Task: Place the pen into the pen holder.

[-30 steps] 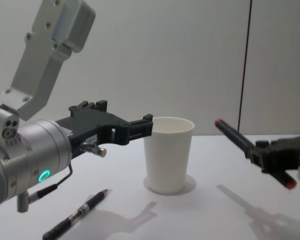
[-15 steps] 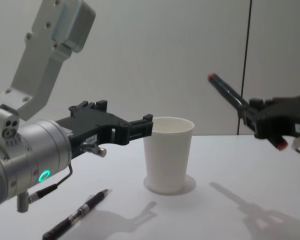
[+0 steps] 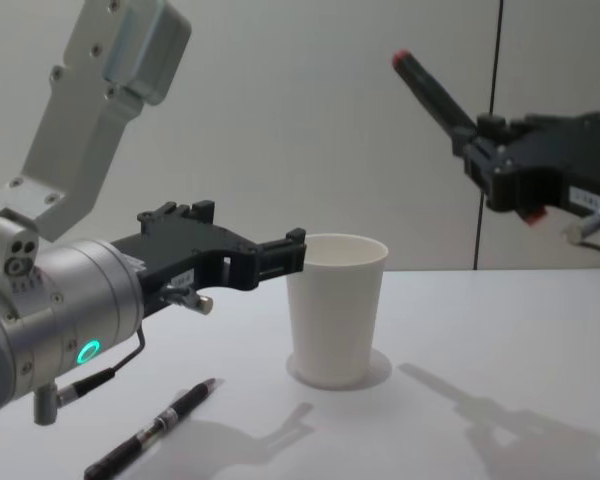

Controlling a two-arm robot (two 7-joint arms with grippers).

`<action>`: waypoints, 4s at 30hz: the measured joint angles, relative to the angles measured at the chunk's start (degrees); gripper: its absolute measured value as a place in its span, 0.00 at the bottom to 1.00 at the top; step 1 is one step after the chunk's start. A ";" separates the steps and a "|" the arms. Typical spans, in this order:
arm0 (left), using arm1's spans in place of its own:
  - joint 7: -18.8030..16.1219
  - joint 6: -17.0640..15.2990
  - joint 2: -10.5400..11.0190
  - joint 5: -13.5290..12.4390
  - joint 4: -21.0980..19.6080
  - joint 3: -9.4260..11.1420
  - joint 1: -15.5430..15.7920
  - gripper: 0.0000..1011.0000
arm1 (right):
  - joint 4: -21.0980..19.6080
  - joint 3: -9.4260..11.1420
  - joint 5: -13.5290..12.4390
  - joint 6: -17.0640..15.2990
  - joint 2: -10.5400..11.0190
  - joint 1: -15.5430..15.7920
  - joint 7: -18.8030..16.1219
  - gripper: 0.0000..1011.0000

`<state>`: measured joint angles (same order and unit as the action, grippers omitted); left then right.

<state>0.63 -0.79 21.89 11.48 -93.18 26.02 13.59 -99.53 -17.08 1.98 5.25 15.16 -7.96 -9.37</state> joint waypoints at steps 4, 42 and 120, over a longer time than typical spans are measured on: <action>0.00 0.00 0.00 0.00 0.00 0.00 0.00 0.99 | 1.81 0.06 0.41 3.47 -0.44 -1.22 -0.88 0.17; 0.00 0.00 0.00 0.00 0.00 0.00 0.00 0.99 | 36.93 -1.54 -6.03 25.06 -10.56 -22.29 -17.31 0.17; -0.01 0.00 0.00 0.00 0.00 0.00 0.00 0.99 | 16.59 -1.08 -5.61 13.61 -4.44 -8.71 2.68 0.99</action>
<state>0.62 -0.79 21.89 11.48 -93.18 26.03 13.59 -82.93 -18.15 -3.62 18.86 10.72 -16.67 -6.68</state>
